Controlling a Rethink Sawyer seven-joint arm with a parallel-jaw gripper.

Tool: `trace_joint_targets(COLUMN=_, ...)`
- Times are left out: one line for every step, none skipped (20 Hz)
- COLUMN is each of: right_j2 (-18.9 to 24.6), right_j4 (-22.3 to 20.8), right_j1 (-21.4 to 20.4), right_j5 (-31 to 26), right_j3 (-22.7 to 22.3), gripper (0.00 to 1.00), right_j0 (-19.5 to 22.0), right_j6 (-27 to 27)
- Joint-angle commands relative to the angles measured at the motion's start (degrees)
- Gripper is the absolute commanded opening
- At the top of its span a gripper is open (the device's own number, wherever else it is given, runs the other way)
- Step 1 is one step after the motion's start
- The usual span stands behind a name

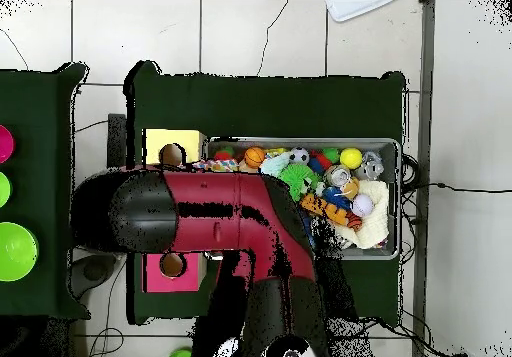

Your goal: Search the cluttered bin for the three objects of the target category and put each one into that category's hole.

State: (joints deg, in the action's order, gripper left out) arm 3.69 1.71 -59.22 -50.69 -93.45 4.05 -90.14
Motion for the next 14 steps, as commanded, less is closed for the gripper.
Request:
trace_joint_targets(right_j2=-1.1, right_j4=2.0, right_j1=-3.5, right_j5=-7.1, right_j3=-9.2, gripper=0.00, right_j0=-0.7, right_j6=-8.8)
trace_joint_targets(right_j2=-1.1, right_j4=2.0, right_j1=-3.6, right_j5=-7.2, right_j3=-9.3, gripper=0.00, right_j0=-0.9, right_j6=-9.0)
trace_joint_targets(right_j2=-1.2, right_j4=1.9, right_j1=-3.6, right_j5=-7.5, right_j3=-8.9, gripper=0.00, right_j0=-1.1, right_j6=-9.3)
trace_joint_targets(right_j2=-1.4, right_j4=1.7, right_j1=-3.8, right_j5=-8.1, right_j3=-8.6, gripper=0.00, right_j0=-1.4, right_j6=-9.6)
trace_joint_targets(right_j2=-1.6, right_j4=1.7, right_j1=-4.1, right_j5=-8.7, right_j3=-8.5, gripper=0.00, right_j0=-1.6, right_j6=-10.0)
trace_joint_targets(right_j2=-1.7, right_j4=1.7, right_j1=-4.3, right_j5=-9.4, right_j3=-8.2, gripper=0.00, right_j0=-1.8, right_j6=-10.1)
trace_joint_targets(right_j2=-1.8, right_j4=1.7, right_j1=-4.7, right_j5=-9.9, right_j3=-8.2, gripper=0.00, right_j0=-2.0, right_j6=-10.0)
trace_joint_targets(right_j2=-1.8, right_j4=1.8, right_j1=-4.8, right_j5=-10.0, right_j3=-8.2, gripper=0.00, right_j0=-2.1, right_j6=-9.8)
trace_joint_targets(right_j2=-1.9, right_j4=1.9, right_j1=-5.0, right_j5=-10.0, right_j3=-8.3, gripper=0.00, right_j0=-2.2, right_j6=-9.9)
trace_joint_targets(right_j2=-1.9, right_j4=2.2, right_j1=-5.0, right_j5=-10.0, right_j3=-8.3, gripper=0.00, right_j0=-2.4, right_j6=-10.3)
trace_joint_targets(right_j2=-2.0, right_j4=2.5, right_j1=-4.9, right_j5=-9.7, right_j3=-8.5, gripper=0.00, right_j0=-2.5, right_j6=-10.6)
trace_joint_targets(right_j2=-2.0, right_j4=2.6, right_j1=-4.7, right_j5=-9.4, right_j3=-8.5, gripper=0.00, right_j0=-2.7, right_j6=-10.8)
trace_joint_targets(right_j2=-2.1, right_j4=2.8, right_j1=-4.9, right_j5=-9.5, right_j3=-8.5, gripper=0.00, right_j0=-3.2, right_j6=-11.4)
trace_joint_targets(right_j2=-2.2, right_j4=3.0, right_j1=-4.7, right_j5=-9.0, right_j3=-8.6, gripper=0.00, right_j0=-3.5, right_j6=-11.7)
